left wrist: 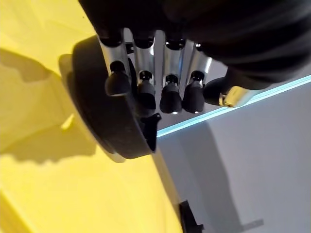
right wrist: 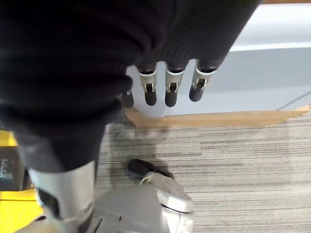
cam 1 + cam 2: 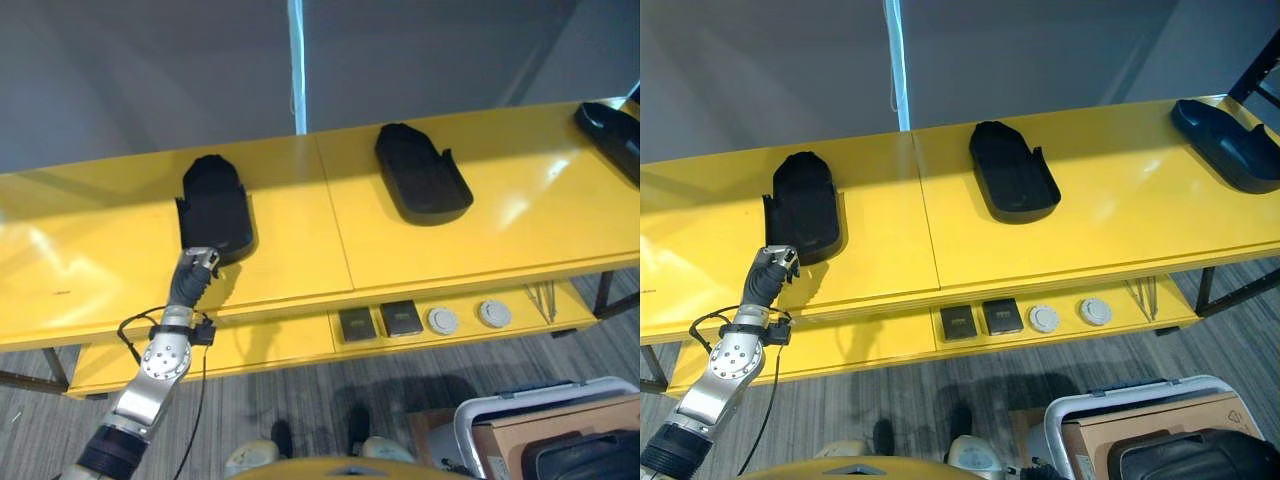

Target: Move parts from the plastic box to the shelf.

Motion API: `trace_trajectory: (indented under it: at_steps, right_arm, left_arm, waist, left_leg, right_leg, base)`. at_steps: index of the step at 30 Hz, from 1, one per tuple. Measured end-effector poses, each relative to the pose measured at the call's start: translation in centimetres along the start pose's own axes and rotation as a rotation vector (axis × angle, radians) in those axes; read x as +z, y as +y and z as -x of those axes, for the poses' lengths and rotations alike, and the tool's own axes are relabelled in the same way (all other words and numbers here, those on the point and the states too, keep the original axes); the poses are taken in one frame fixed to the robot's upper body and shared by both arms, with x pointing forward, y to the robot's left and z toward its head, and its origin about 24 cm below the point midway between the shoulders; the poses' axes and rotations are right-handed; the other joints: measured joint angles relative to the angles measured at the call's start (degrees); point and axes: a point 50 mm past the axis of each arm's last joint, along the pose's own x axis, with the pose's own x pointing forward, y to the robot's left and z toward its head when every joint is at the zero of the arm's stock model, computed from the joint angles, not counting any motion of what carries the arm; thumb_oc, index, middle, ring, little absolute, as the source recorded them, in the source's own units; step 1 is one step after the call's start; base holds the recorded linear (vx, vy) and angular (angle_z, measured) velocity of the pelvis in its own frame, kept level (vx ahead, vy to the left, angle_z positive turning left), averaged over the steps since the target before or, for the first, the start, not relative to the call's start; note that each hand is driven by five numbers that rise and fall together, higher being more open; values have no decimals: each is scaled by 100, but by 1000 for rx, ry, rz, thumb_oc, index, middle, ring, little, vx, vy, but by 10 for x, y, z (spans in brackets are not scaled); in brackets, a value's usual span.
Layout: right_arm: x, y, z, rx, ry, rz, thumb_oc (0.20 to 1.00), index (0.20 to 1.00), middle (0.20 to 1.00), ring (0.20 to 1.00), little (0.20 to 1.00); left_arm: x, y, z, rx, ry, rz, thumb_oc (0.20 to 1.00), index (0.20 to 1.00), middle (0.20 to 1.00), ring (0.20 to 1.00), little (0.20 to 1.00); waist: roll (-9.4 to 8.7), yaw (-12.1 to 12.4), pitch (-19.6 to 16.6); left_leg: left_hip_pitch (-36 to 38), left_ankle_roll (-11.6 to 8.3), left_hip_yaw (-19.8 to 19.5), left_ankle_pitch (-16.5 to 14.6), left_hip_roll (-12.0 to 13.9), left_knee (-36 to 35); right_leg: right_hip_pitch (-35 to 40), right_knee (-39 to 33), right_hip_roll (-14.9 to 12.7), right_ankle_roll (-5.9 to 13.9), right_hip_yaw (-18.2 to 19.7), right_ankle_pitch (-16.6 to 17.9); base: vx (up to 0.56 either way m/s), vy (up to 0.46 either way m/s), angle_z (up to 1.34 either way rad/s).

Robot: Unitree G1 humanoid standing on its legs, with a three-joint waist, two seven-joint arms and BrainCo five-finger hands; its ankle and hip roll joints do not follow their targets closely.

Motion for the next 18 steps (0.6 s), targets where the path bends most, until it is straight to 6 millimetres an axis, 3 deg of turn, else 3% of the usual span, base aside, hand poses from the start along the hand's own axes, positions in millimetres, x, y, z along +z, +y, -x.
trace_trajectory:
  at_steps: [7, 12, 18]
  right_arm:
    - [-1, 2, 0, 11, 6, 34, 1000, 1000, 1000, 1000, 1000]
    - [4, 2, 0, 13, -10, 78, 1000, 1000, 1000, 1000, 1000]
    - [5, 2, 0, 15, -11, 80, 1000, 1000, 1000, 1000, 1000]
  left_arm:
    - [-26, -11, 0, 32, 128, -8, 200, 200, 200, 200, 200]
    - [-27, -11, -12, 84, 134, -10, 200, 200, 200, 200, 200]
    - [-31, -10, -12, 116, 151, -14, 200, 200, 200, 200, 200]
  waist:
    - [-23, -130, 11]
    - [-30, -234, 12]
    - [-41, -318, 13]
  left_leg:
    - [82, 4, 143, -13, 6, -14]
    - [97, 5, 176, -13, 16, 0]
    - [170, 1, 279, -32, 28, -3]
  right_leg:
    - [12, 0, 13, 1, 127, 10]
    - [19, 0, 23, 0, 164, 17]
    - [43, 0, 40, -19, 264, 28]
  base:
    - [19, 4, -10]
    - [12, -1, -2]
    - [29, 3, -9]
